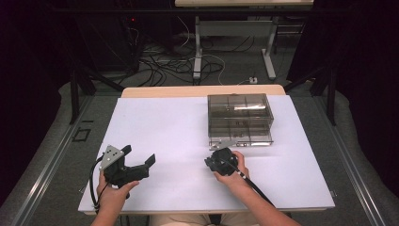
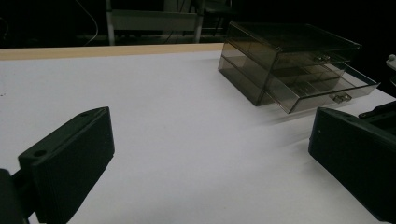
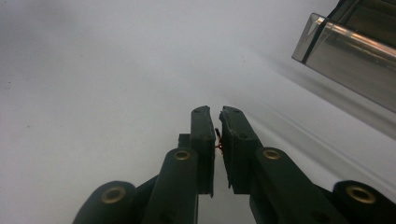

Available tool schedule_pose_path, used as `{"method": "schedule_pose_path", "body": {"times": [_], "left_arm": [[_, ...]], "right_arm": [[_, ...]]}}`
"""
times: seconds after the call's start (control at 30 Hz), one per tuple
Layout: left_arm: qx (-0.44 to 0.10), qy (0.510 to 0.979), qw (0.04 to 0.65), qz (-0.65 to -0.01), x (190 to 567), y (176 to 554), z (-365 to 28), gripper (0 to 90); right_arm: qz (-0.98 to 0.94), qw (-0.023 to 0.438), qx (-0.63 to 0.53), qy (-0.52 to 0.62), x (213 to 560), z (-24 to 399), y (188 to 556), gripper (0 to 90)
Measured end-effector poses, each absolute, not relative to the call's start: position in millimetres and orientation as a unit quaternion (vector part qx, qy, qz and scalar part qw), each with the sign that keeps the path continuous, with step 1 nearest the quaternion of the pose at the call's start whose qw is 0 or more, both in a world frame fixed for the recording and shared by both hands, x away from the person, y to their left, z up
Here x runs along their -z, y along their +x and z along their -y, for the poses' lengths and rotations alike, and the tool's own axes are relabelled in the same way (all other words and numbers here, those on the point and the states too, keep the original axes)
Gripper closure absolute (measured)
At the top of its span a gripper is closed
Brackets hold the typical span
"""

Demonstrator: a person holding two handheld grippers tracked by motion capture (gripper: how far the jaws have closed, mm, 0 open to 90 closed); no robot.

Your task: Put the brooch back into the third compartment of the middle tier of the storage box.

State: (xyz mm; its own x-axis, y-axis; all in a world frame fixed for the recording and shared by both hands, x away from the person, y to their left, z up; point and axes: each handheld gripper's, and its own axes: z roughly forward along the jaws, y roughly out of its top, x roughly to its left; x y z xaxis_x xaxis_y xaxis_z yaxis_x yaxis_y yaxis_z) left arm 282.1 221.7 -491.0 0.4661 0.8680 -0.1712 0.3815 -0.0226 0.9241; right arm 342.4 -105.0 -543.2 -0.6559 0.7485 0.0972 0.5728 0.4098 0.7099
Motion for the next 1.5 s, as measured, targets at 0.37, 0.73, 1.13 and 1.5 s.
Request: {"method": "schedule_pose_path", "body": {"times": [0.37,0.73,1.13,1.5], "left_arm": [[-0.231,0.677,0.524,-0.462,491.3,282.3,-222.0,0.3],[-0.23,0.678,0.523,-0.463,491.5,282.4,-221.9,0.3],[-0.23,0.677,0.524,-0.463,491.6,282.5,-222.0,0.3],[-0.231,0.677,0.524,-0.462,491.5,282.4,-221.9,0.3]], "right_arm": [[-0.821,0.123,-0.384,0.403,537.5,110.4,342.6,83.7],[-0.809,0.126,-0.4,0.412,527.5,116.8,341.7,83.7],[-0.797,0.136,-0.416,0.416,517.3,123.8,342.1,83.8],[-0.788,0.142,-0.429,0.418,509.7,129.5,342.3,83.8]]}}
